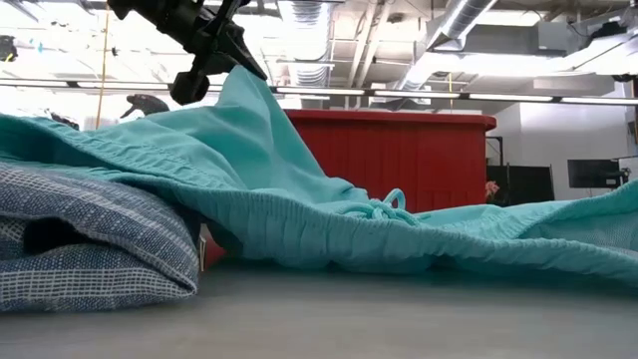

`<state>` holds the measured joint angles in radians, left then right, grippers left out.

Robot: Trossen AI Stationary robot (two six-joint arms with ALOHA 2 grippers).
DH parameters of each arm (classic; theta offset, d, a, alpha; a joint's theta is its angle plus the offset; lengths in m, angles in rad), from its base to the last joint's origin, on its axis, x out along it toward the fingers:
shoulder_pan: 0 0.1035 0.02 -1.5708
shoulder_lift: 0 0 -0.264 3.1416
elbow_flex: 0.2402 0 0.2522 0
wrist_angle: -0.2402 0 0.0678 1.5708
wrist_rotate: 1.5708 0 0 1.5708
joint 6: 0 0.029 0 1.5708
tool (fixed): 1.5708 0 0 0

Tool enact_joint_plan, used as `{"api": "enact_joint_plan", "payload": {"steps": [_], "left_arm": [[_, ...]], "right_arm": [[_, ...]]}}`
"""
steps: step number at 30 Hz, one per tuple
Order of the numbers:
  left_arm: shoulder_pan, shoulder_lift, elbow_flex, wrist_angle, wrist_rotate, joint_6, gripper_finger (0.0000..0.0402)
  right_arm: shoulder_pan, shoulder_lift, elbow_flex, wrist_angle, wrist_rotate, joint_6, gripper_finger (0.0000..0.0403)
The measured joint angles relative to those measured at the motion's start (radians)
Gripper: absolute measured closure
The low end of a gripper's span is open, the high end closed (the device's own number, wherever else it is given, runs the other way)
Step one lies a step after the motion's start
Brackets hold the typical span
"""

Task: Fold Laundry from Bin
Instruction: Fold the light blue shorts from the red organizer bin

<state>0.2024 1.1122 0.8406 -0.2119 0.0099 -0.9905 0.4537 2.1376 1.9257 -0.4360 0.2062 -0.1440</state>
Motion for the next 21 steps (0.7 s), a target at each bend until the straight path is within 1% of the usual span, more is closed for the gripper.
{"api": "enact_joint_plan", "payload": {"steps": [3,5,8,12,16,18,21], "left_arm": [[0.0,0.0,0.0,-0.01,0.0,0.0,0.0401],[0.0,0.0,0.0,-0.01,-0.007,-0.001,0.0401],[0.0,0.0,0.0,-0.011,-0.007,-0.005,0.0401],[0.0,0.0,0.0,-0.015,-0.006,-0.006,0.0401],[0.0,0.0,0.0,-0.014,-0.007,-0.006,0.0401],[0.0,0.0,0.0,-0.015,-0.006,-0.005,0.0401],[0.0,0.0,0.0,-0.015,-0.004,-0.005,0.0401]], "right_arm": [[-0.015,0.091,0.095,-0.005,0.0,-0.011,0.0205],[-0.023,0.147,0.148,-0.003,-0.015,0.013,0.0168],[-0.026,0.212,0.194,-0.009,-0.035,0.036,0.0135],[-0.016,0.253,0.217,0.003,-0.018,0.03,0.0126],[-0.014,0.256,0.218,0.002,0.035,0.004,0.0125],[-0.015,0.257,0.218,0.003,0.06,-0.04,0.0125],[-0.023,0.257,0.208,0.028,0.056,-0.093,0.0125]]}}
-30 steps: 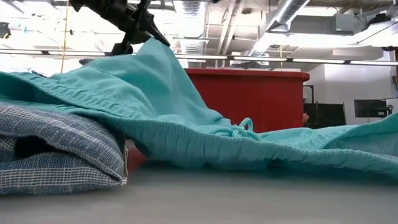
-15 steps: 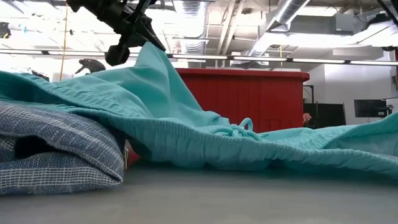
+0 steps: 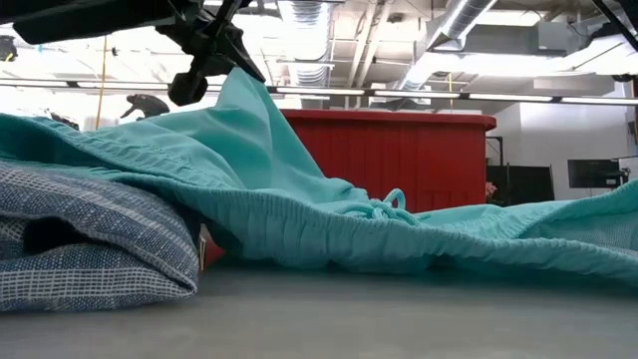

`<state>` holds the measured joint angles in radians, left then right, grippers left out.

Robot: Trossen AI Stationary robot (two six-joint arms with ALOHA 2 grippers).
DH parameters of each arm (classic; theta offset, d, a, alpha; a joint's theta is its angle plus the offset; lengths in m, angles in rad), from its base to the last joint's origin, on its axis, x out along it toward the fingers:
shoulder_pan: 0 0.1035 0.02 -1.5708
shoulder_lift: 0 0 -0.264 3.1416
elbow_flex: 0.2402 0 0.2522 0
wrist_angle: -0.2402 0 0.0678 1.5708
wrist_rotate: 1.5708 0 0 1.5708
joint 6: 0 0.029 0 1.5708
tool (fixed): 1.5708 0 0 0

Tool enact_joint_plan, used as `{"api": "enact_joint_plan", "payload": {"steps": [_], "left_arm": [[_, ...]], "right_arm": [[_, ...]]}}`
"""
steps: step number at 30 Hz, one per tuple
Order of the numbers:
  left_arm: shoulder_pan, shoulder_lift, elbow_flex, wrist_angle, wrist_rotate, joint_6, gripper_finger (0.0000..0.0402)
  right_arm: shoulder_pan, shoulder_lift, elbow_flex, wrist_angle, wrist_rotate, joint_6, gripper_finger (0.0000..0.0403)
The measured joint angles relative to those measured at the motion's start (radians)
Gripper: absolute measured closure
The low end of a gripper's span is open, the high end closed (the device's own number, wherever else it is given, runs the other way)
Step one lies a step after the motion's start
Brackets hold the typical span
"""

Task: Fold Laundry from Bin
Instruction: Fold the light blue shorts from the red organizer bin

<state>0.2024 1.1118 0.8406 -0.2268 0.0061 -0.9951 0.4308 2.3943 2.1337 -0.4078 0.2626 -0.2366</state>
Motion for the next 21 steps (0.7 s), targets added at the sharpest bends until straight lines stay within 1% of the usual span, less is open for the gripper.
{"api": "enact_joint_plan", "payload": {"steps": [3,7,9,11,21], "left_arm": [[0.0,0.0,0.0,0.0,0.015,0.007,0.0401],[0.0,0.0,0.0,0.0,0.021,0.016,0.0401],[0.0,0.0,0.0,0.0,0.023,0.016,0.0401],[0.0,0.0,0.0,0.0,0.023,0.029,0.0401],[0.0,0.0,0.0,0.007,0.042,0.069,0.0401]], "right_arm": [[-0.009,0.0,-0.029,0.059,-0.008,-0.008,0.0126],[-0.027,0.024,-0.025,0.132,-0.012,-0.011,0.0126],[-0.033,0.035,-0.028,0.124,-0.021,-0.004,0.0126],[-0.038,0.061,-0.028,0.152,-0.032,0.005,0.0126],[-0.041,0.081,-0.029,0.119,0.006,0.075,0.0131]]}}
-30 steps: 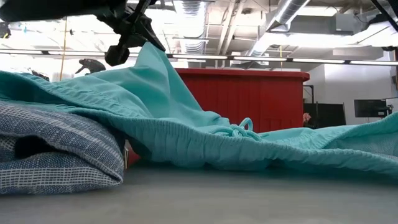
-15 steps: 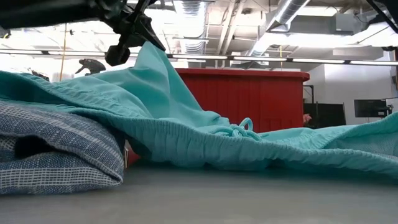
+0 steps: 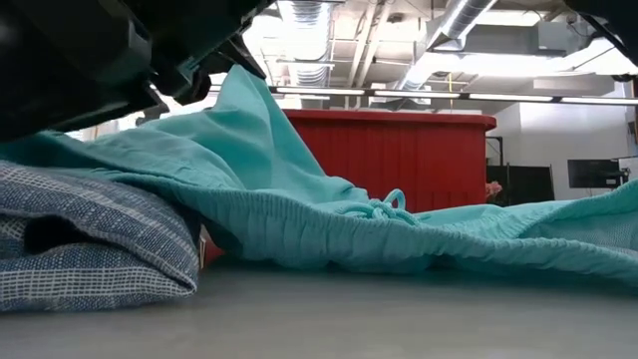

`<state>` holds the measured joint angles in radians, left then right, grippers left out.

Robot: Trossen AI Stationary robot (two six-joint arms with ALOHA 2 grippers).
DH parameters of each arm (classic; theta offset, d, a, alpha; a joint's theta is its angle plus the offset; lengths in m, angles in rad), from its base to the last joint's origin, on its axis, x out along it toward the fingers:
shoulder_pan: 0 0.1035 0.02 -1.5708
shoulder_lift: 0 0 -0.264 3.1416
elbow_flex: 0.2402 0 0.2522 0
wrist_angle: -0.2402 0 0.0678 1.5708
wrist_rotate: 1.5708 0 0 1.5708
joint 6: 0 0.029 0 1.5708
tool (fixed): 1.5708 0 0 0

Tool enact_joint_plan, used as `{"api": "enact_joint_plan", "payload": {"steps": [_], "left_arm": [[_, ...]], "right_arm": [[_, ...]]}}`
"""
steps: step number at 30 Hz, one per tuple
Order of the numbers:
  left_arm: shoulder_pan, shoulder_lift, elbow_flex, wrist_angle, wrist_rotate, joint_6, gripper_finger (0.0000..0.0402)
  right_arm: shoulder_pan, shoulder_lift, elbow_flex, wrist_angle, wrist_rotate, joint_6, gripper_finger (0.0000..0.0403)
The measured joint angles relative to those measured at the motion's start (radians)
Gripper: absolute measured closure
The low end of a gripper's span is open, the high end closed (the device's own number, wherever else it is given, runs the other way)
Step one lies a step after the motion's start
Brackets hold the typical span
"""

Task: Fold Laundry from Bin
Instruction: Fold the light blue shorts from the red organizer bin

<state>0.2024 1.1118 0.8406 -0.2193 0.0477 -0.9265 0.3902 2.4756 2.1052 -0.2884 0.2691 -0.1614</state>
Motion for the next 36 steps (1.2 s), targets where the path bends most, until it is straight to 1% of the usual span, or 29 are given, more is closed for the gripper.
{"api": "enact_joint_plan", "payload": {"steps": [6,10,13,18,19,22,25,27,29,32,36], "left_arm": [[0.0,0.0,0.0,0.0,0.0,0.003,0.0401],[0.0,0.0,0.0,0.0,-0.001,0.025,0.0401],[0.0,0.0,0.0,0.0,-0.001,0.024,0.0401],[0.0,0.0,0.0,0.0,-0.001,0.006,0.0401],[0.0,0.0,0.0,0.0,-0.001,0.002,0.0401],[0.0,0.0,0.0,0.001,-0.001,-0.022,0.0401],[0.0,0.0,0.0,0.001,-0.001,-0.069,0.0401],[0.0,0.0,0.0,0.008,0.002,-0.09,0.0401],[0.0,0.0,0.0,0.015,0.01,-0.112,0.0401],[0.0,0.0,0.0,0.033,0.025,-0.137,0.0401],[0.0,0.0,0.002,0.074,0.037,-0.169,0.0401]], "right_arm": [[-0.014,0.0,0.0,-0.063,0.02,0.054,0.0169],[-0.014,-0.001,0.0,-0.075,0.021,0.056,0.0213],[-0.014,0.0,0.0,-0.079,0.022,0.056,0.0265],[-0.006,-0.001,0.043,-0.111,0.022,0.056,0.0371],[-0.003,0.0,0.059,-0.119,0.022,0.052,0.0378],[0.007,0.0,0.13,-0.179,0.023,0.054,0.0378],[0.011,-0.002,0.206,-0.237,0.022,0.093,0.0378],[0.012,-0.002,0.25,-0.278,-0.001,0.126,0.0378],[0.014,-0.009,0.246,-0.278,-0.027,0.172,0.0378],[0.014,-0.012,0.226,-0.291,-0.032,0.243,0.0378],[0.019,-0.01,0.224,-0.277,-0.058,0.243,0.0378]]}}
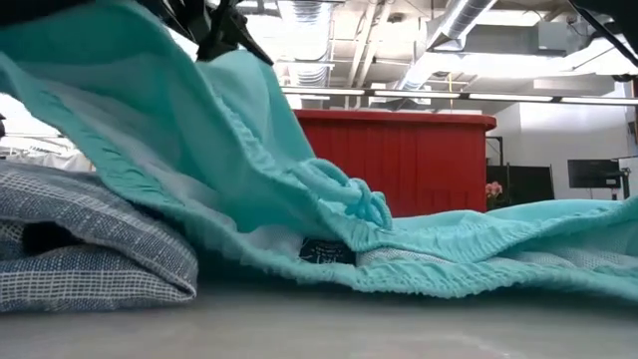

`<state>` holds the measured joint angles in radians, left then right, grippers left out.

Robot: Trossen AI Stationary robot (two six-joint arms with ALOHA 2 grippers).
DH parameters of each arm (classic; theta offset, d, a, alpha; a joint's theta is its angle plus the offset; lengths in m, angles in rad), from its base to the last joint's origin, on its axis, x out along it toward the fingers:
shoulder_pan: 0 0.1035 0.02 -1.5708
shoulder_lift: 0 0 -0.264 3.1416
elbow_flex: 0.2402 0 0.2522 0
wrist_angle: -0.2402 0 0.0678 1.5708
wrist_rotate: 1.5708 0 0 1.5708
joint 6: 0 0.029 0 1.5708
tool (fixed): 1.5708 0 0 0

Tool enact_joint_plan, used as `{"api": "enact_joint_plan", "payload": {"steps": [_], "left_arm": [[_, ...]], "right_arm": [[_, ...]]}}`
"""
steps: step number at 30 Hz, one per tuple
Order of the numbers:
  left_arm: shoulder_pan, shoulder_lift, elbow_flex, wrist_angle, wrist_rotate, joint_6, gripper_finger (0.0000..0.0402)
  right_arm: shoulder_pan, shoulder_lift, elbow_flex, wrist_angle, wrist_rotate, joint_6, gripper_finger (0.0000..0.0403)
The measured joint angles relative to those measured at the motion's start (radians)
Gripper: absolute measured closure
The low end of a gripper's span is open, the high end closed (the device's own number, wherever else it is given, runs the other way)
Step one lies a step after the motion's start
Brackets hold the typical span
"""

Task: Fold Laundry from Bin
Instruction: Fold the light blue shorts from the red organizer bin

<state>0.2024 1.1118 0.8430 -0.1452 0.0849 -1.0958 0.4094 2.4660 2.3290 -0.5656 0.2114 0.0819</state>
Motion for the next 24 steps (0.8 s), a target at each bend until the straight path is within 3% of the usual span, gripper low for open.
{"api": "enact_joint_plan", "payload": {"steps": [6,13,24], "left_arm": [[0.0,0.0,0.077,-0.013,-0.01,-0.008,0.0401],[0.0,0.001,0.109,-0.032,-0.062,-0.001,0.0401],[-0.054,0.057,0.111,-0.021,-0.098,0.01,0.0402]], "right_arm": [[0.016,-0.011,0.001,-0.054,0.011,0.052,0.0378],[0.066,-0.063,0.002,-0.135,0.184,0.126,0.0378],[0.156,-0.088,0.0,-0.421,0.44,0.586,0.0378]]}}
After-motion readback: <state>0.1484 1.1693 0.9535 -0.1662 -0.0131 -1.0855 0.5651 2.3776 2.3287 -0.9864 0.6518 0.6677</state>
